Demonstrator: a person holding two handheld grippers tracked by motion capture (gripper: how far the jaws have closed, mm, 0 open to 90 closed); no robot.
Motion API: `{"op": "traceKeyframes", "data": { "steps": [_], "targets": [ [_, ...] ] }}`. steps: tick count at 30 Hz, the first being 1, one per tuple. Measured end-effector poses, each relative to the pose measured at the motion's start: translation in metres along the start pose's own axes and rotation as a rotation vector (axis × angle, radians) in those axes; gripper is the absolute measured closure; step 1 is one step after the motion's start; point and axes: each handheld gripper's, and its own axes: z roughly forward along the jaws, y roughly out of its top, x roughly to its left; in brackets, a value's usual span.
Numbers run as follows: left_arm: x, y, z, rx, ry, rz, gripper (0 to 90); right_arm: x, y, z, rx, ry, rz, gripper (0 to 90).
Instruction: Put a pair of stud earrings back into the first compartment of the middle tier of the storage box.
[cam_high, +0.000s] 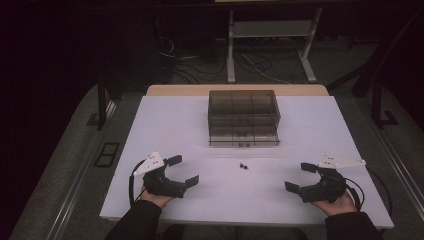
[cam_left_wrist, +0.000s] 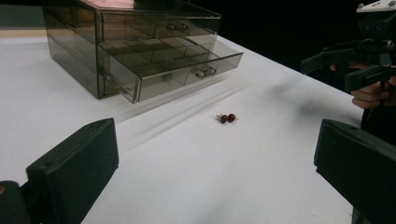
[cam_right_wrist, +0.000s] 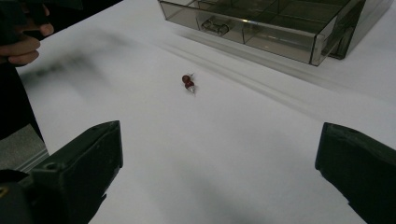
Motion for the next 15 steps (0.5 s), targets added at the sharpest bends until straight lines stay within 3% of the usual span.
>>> {"op": "traceKeyframes", "data": {
  "steps": [4, 15],
  "targets": [
    [-0.001, 0.0, 0.0, -0.004, 0.003, 0.0, 0.0, 0.002, 0.005, -0.003, 0.011, -0.009, -0.015, 0.3],
    [-0.001, 0.0, -0.001, -0.009, 0.016, -0.003, 0.0, 0.006, 0.025, 0.002, 0.072, 0.025, -0.044, 0.3]
  ]
}}
